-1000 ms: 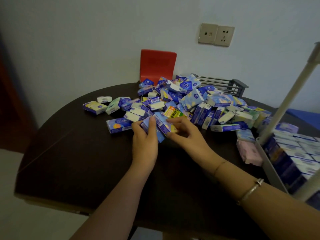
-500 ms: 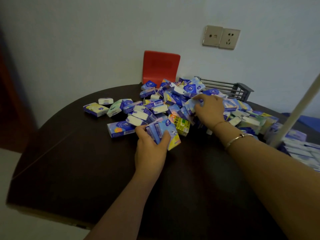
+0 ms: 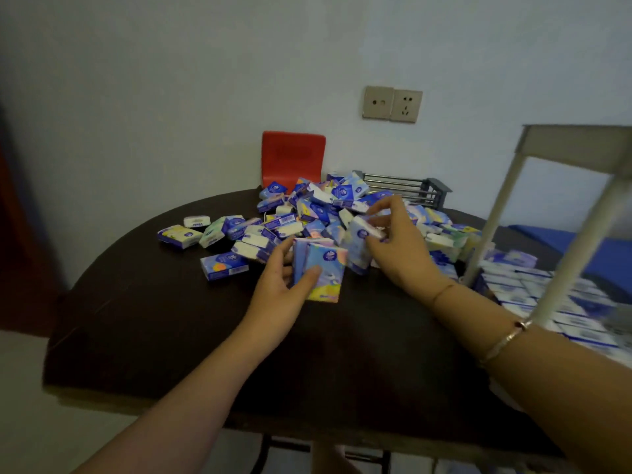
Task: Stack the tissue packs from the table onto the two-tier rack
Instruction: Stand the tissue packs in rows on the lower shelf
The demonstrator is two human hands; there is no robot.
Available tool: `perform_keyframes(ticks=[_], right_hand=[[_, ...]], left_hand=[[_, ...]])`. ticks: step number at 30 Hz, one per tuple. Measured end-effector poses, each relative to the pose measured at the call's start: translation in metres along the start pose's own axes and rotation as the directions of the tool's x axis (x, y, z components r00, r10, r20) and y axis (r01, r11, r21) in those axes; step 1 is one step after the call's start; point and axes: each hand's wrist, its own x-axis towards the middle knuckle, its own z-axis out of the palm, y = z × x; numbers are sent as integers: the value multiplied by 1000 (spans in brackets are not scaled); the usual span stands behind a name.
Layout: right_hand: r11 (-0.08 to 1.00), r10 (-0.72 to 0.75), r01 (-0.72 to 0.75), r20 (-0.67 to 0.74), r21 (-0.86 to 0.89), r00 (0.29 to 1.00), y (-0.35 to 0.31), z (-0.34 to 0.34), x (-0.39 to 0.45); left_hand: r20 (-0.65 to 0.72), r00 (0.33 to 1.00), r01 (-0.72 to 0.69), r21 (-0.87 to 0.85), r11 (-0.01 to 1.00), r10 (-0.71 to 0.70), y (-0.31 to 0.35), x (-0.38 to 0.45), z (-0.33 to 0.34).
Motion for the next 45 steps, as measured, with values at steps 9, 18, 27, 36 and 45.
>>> perform_keyframes(ticks=[9, 18, 27, 36, 45], right_hand=[[878, 88, -103, 54, 468, 995, -48, -77, -78], [855, 134, -111, -10, 507, 991, -69, -158, -136], [558, 234, -229, 114, 798, 966, -27, -224, -161], [779, 404, -361, 31, 513, 914, 37, -280, -164], [680, 621, -558, 31, 475, 783, 115, -263, -142]], left_hand=[[227, 971, -74, 5, 997, 71, 70, -75, 35], [408, 895, -142, -118, 983, 178, 113, -122, 94], [472, 862, -111, -173, 979, 182, 135, -132, 175], [677, 714, -372, 153, 915, 177, 136, -110, 252], [582, 813, -507, 719, 476, -11, 84, -65, 281]])
